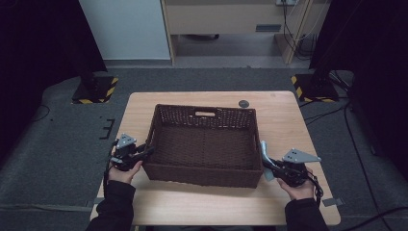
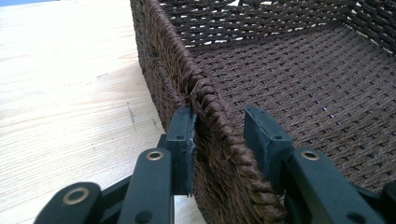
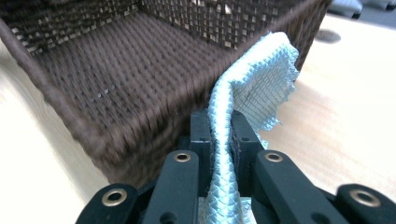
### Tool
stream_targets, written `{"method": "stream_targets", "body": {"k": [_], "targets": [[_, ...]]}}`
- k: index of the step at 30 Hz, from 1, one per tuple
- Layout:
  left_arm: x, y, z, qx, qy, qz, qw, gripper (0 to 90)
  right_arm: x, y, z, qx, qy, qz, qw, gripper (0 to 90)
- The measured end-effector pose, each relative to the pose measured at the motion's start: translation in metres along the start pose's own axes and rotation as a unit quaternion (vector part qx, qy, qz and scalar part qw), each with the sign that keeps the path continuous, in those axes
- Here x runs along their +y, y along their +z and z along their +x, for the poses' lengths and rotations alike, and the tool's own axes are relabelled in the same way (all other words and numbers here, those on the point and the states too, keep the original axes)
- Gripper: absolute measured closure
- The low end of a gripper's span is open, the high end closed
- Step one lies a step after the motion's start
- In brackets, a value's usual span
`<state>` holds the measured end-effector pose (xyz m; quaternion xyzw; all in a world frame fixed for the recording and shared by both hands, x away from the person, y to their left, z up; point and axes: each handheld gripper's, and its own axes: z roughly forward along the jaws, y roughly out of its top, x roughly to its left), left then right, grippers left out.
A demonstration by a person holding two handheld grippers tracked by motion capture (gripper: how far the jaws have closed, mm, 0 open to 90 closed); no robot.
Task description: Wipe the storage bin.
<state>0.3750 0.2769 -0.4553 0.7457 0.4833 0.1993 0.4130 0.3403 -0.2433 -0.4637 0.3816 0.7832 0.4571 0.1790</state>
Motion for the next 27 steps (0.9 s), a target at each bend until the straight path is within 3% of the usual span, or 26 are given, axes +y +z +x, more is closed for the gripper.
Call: {"method": "stream_targets", "body": {"k": [4,9,10,12,14,15,18,20,25,27], "targets": [[0.0,0.0,-0.001,0.002,0.001,0.001,1.0,63.4,-0.02,0.015,-0.002,0.004,0.012,0.068,0.9976,83.2],[-0.001,-0.001,0.0,0.0,-0.001,0.0,1.0,63.3,-0.028,0.021,-0.002,0.003,0.023,0.089,0.9958,83.2],[-0.001,-0.001,0.0,0.002,-0.003,0.0,1.0,63.4,-0.027,0.019,-0.001,0.0,0.024,0.088,0.9958,83.2],[-0.001,-0.001,0.0,0.003,-0.009,-0.001,1.0,63.9,-0.023,0.011,-0.001,0.001,0.023,0.058,0.9981,83.2],[-0.002,-0.002,-0.001,0.005,-0.014,0.0,0.9999,64.3,-0.015,-0.001,0.0,0.002,0.021,0.019,0.9996,83.2],[-0.002,-0.002,-0.001,0.007,-0.015,0.0,0.9999,65.0,-0.007,-0.011,0.002,0.002,0.011,-0.014,0.9998,83.2],[-0.001,-0.002,-0.001,0.008,-0.018,0.002,0.9998,65.3,-0.002,-0.017,0.004,0.009,0.006,-0.031,0.9995,83.2],[-0.001,-0.002,-0.002,0.009,-0.015,0.003,0.9998,65.4,-0.002,-0.015,0.005,0.006,0.003,-0.025,0.9997,83.2],[0.0,-0.001,0.0,0.001,-0.009,0.0,1.0,62.2,-0.011,-0.006,-0.002,-0.007,0.017,0.019,0.9996,83.2],[0.003,-0.001,0.002,-0.003,0.005,-0.001,1.0,60.3,-0.012,-0.005,-0.004,-0.009,0.018,0.017,0.9997,83.2]]}}
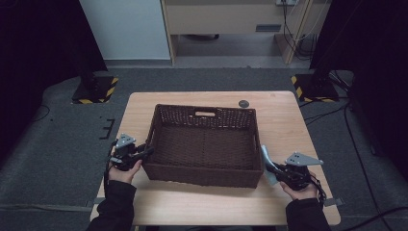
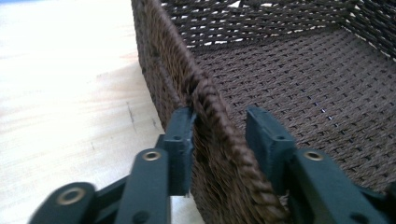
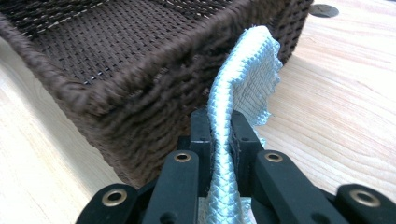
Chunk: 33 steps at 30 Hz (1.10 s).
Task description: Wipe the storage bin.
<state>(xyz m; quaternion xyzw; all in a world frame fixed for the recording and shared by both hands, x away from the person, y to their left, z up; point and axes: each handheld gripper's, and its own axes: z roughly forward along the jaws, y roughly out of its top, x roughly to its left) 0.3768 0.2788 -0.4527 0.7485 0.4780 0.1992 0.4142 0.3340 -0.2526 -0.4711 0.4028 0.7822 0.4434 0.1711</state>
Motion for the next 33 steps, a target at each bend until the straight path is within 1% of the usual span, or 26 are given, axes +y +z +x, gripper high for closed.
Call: {"method": "stream_targets", "body": {"k": [2,3,4,5,6,7,8,9,10,11,12,13,15,16,17,18,19,21,22,23,24,27,29,31,33], "targets": [[0.006,0.0,0.003,0.002,0.005,-0.001,1.0,55.6,-0.001,0.002,-0.003,0.0,0.001,0.008,1.0,83.2],[0.009,0.002,0.006,0.002,0.008,-0.009,0.9999,55.5,-0.001,0.004,-0.003,-0.002,-0.001,0.011,0.9999,83.2],[0.009,0.002,0.006,0.002,0.008,-0.009,0.9999,55.6,-0.001,0.004,-0.003,-0.002,-0.001,0.011,0.9999,83.2],[0.011,0.004,0.007,0.001,0.007,-0.005,1.0,55.6,0.0,0.005,-0.002,-0.001,-0.001,0.013,0.9999,83.2],[0.011,0.007,0.007,0.0,0.012,0.0,0.9999,55.6,0.0,0.006,-0.003,-0.001,-0.005,0.015,0.9999,83.2],[0.011,0.012,0.006,0.005,0.022,0.01,0.9997,56.9,0.0,0.007,-0.002,0.0,-0.006,0.016,0.9999,83.2],[0.011,0.015,0.006,0.004,0.026,0.016,0.9995,59.8,0.001,0.008,-0.002,0.002,-0.004,0.017,0.9998,83.2],[0.01,0.014,0.006,0.003,0.023,0.012,0.9997,61.5,0.001,0.009,-0.002,0.002,-0.004,0.018,0.9998,83.2],[0.011,0.015,0.006,0.004,0.017,0.012,0.9998,62.2,0.001,0.009,-0.003,0.001,-0.005,0.018,0.9998,83.2],[0.011,0.015,0.006,0.007,0.017,0.013,0.9998,63.7,0.001,0.01,-0.002,0.001,-0.002,0.019,0.9998,83.2],[0.012,0.015,0.004,0.013,0.014,0.012,0.9997,66.6,0.002,0.01,-0.002,0.001,-0.005,0.016,0.9999,83.2],[0.012,0.014,0.004,0.019,0.011,0.013,0.9997,66.6,0.002,0.01,-0.002,0.001,-0.005,0.016,0.9999,83.2],[0.012,0.014,0.003,0.023,0.007,0.013,0.9996,68.0,0.004,0.008,0.0,0.007,-0.007,0.012,0.9999,83.2],[0.012,0.014,0.003,0.025,0.002,0.013,0.9996,68.5,0.006,0.006,0.002,0.007,-0.009,0.007,0.9999,83.2],[0.012,0.014,0.002,0.028,-0.001,0.013,0.9995,69.0,0.012,0.0,0.002,0.007,-0.023,-0.017,0.9996,83.2],[0.013,0.014,0.003,0.029,-0.003,0.012,0.9995,69.1,0.016,-0.004,0.002,0.01,-0.026,-0.031,0.9991,83.2],[0.013,0.014,0.003,0.029,-0.003,0.012,0.9995,69.2,0.016,-0.004,0.002,0.01,-0.026,-0.031,0.9991,83.2],[0.013,0.015,0.003,0.031,-0.008,0.011,0.9994,69.2,0.022,-0.01,0.003,0.017,-0.028,-0.052,0.9981,83.2],[0.013,0.015,0.004,0.035,-0.009,0.012,0.9993,69.3,0.023,-0.01,0.004,0.023,-0.031,-0.049,0.998,83.2],[0.013,0.015,0.005,0.038,-0.008,0.014,0.9992,69.3,0.023,-0.01,0.004,0.023,-0.031,-0.049,0.998,83.2],[0.014,0.015,0.005,0.042,-0.009,0.012,0.999,69.3,0.022,-0.008,0.004,0.024,-0.032,-0.041,0.9984,83.2],[0.014,0.015,0.007,0.051,-0.014,0.011,0.9985,69.2,0.015,0.005,0.004,0.025,-0.032,0.0,0.9992,83.2],[0.014,0.016,0.008,0.051,-0.014,0.009,0.9986,69.0,0.009,0.016,0.003,0.031,-0.031,0.029,0.9986,83.2],[0.014,0.015,0.008,0.051,-0.013,0.009,0.9986,68.6,0.006,0.025,0.002,0.031,-0.029,0.047,0.998,83.2],[0.014,0.015,0.009,0.046,-0.013,0.006,0.9988,67.8,0.002,0.033,0.001,0.031,-0.023,0.067,0.997,83.2]]}}
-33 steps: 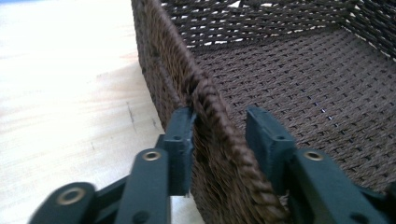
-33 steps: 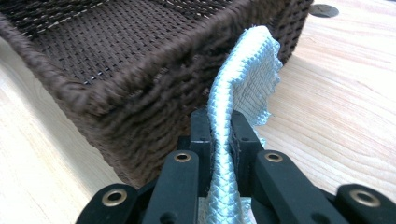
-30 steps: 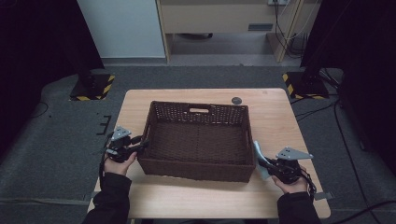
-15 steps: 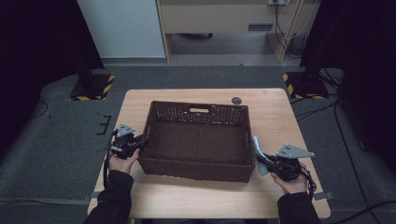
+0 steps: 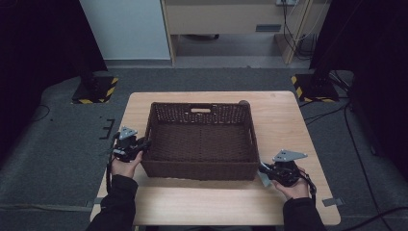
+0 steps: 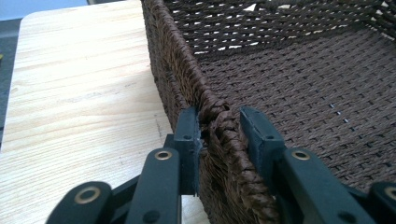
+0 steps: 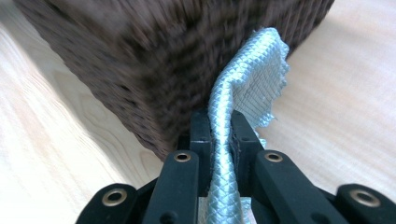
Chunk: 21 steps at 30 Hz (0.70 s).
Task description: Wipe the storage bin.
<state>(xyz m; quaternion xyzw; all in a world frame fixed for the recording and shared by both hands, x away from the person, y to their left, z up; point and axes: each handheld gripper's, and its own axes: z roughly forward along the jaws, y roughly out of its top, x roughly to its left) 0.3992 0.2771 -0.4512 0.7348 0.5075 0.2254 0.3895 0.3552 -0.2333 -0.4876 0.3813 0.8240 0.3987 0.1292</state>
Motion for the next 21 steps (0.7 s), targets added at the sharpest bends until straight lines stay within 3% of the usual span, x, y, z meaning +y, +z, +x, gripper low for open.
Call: {"method": "stream_targets", "body": {"k": [3,5,8,11,12,15,21], "targets": [[-0.002,0.0,0.004,-0.007,-0.006,-0.005,0.9999,61.9,-0.003,0.007,-0.001,0.002,0.005,0.018,0.9998,83.2],[-0.003,0.0,0.006,-0.01,-0.007,-0.005,0.9999,55.6,-0.001,0.003,-0.001,-0.003,0.005,0.008,1.0,83.2],[-0.002,-0.003,0.007,-0.011,-0.004,-0.006,0.9999,52.6,0.005,-0.017,-0.001,-0.01,0.003,-0.043,0.999,83.1],[0.0,-0.006,0.009,-0.023,-0.001,-0.012,0.9997,49.1,0.012,-0.041,0.002,-0.016,-0.005,-0.099,0.9949,83.2],[0.0,-0.006,0.009,-0.028,0.001,-0.01,0.9996,49.1,0.013,-0.043,0.004,-0.012,-0.008,-0.103,0.9946,83.2],[-0.002,-0.007,0.007,-0.038,0.006,-0.006,0.9992,49.1,0.011,-0.042,0.006,-0.009,-0.011,-0.097,0.9952,83.2],[-0.007,-0.007,0.004,-0.035,0.013,0.004,0.9993,51.8,-0.003,-0.018,0.008,-0.004,-0.003,-0.024,0.9997,83.2]]}}
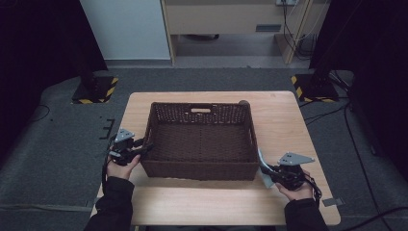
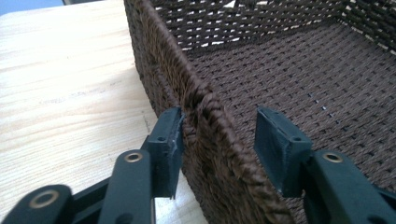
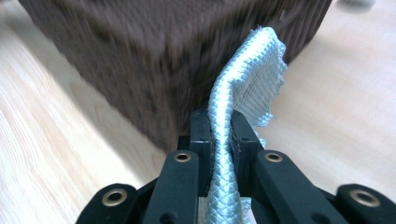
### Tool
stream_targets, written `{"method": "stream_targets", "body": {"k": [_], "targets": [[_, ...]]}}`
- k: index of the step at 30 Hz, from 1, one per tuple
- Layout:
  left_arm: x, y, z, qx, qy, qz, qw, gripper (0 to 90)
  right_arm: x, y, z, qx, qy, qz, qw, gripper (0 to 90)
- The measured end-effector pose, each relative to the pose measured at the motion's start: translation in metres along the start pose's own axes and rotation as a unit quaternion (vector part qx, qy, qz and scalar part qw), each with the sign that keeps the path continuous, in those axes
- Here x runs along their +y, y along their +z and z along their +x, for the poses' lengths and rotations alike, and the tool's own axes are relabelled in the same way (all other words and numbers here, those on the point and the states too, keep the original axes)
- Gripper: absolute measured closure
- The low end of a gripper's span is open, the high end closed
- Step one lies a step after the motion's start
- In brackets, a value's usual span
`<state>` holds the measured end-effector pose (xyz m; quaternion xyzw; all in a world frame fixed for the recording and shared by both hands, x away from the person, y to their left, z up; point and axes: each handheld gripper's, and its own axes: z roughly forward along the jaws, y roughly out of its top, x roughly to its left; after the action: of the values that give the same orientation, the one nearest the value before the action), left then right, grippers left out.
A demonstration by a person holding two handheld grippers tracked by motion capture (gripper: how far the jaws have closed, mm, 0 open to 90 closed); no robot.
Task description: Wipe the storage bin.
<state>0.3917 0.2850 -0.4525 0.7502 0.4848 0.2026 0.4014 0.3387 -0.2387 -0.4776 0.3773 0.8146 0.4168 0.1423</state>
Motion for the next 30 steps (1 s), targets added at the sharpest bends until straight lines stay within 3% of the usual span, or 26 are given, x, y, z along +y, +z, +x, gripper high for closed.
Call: {"method": "stream_targets", "body": {"k": [6,8,13,15,19,21,23,24,28,30], "targets": [[-0.001,0.002,0.001,-0.002,-0.01,0.0,0.9999,58.1,-0.009,0.015,0.003,-0.007,0.015,0.039,0.9991,83.2],[-0.001,0.002,0.0,0.001,-0.01,-0.001,0.9999,59.2,-0.006,0.009,0.004,-0.012,0.013,0.022,0.9996,83.1],[-0.001,0.002,-0.001,0.006,-0.011,-0.002,0.9999,61.4,0.009,-0.023,0.012,-0.022,0.001,-0.063,0.9978,83.1],[-0.001,0.002,-0.001,0.01,-0.012,-0.004,0.9999,62.5,0.01,-0.028,0.017,-0.017,-0.007,-0.076,0.997,83.2],[-0.001,0.002,-0.003,0.017,-0.014,-0.005,0.9997,64.8,0.005,-0.018,0.019,-0.018,-0.009,-0.044,0.9988,83.2],[-0.001,0.002,-0.003,0.018,-0.018,-0.006,0.9997,65.6,-0.001,-0.008,0.016,-0.014,0.001,-0.016,0.9998,83.2],[-0.001,0.002,-0.003,0.018,-0.02,-0.006,0.9996,65.8,-0.004,-0.004,0.015,-0.012,0.003,-0.006,0.9999,83.2],[-0.001,0.002,-0.003,0.018,-0.019,-0.006,0.9996,66.0,-0.009,0.006,0.014,-0.008,0.008,0.019,0.9998,83.2],[-0.001,0.002,-0.003,0.018,-0.018,-0.006,0.9997,66.0,-0.01,0.01,0.015,-0.011,0.008,0.035,0.9993,83.1],[-0.001,0.002,-0.003,0.017,-0.019,-0.006,0.9997,65.9,-0.005,0.001,0.015,-0.016,0.007,0.007,0.9998,83.2]]}}
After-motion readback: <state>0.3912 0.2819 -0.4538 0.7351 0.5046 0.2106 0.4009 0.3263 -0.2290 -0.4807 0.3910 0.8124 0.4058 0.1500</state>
